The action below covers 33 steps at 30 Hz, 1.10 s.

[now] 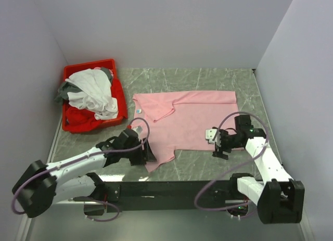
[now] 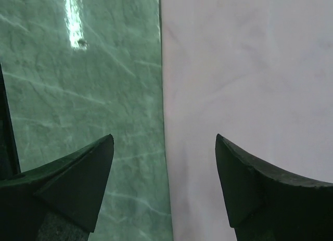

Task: Fold and stack the t-shirts
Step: Fold the tshirt

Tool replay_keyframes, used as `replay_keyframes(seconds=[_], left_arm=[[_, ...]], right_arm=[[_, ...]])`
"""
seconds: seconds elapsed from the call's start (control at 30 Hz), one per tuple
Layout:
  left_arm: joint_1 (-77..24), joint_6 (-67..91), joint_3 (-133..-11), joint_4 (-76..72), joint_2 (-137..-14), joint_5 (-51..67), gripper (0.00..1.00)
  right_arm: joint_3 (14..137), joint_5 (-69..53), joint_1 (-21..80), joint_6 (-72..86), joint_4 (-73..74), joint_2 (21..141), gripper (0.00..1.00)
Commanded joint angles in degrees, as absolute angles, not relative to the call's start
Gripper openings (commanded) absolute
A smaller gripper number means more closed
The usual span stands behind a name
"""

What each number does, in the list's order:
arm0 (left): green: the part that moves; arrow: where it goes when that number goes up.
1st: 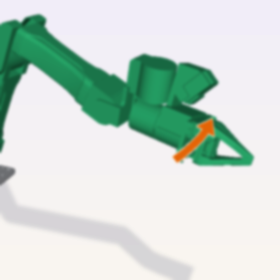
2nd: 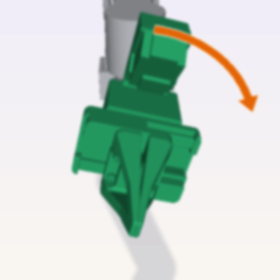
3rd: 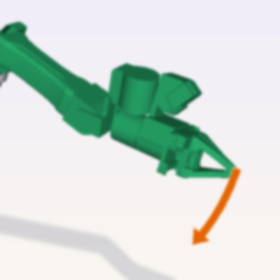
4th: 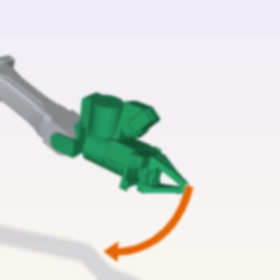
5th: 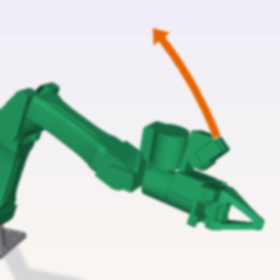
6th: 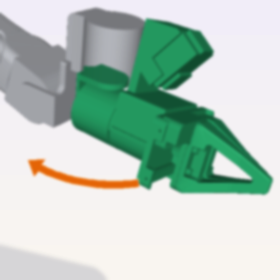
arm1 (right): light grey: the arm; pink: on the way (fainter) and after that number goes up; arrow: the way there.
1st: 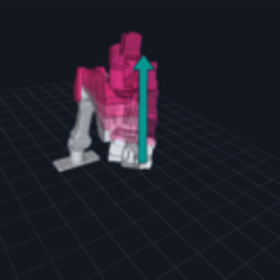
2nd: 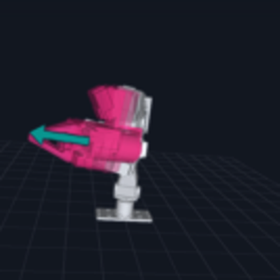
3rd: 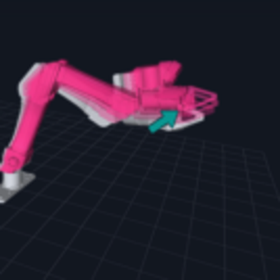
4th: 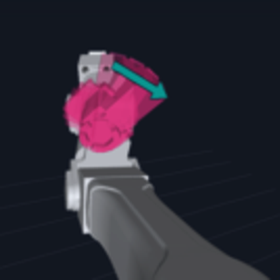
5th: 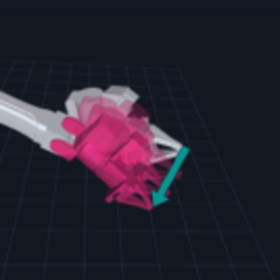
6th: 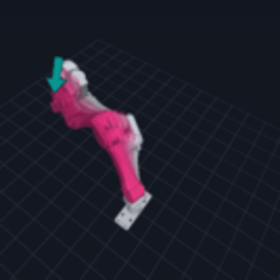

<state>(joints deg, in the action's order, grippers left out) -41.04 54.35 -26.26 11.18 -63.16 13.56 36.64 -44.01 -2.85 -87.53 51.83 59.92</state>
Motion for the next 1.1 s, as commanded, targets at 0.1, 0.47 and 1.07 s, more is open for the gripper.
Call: replay_keyframes(seconds=[0.1,0.47,1.07], left_arm=[[-54.90,80.19,-29.09,30.55,-53.44,5.64,0.69],[-60.38,93.52,-29.44,32.26,-63.54,-1.74,0.50],[-60.38,94.66,-31.47,31.29,-71.63,-9.84,0.38]], right_arm=[[37.26,-43.85,4.57,-72.45,38.59,56.86,0.81],[33.23,-40.34,4.48,-61.97,29.19,54.32,0.80],[31.90,-42.98,2.90,-59.50,29.79,51.86,0.80]])
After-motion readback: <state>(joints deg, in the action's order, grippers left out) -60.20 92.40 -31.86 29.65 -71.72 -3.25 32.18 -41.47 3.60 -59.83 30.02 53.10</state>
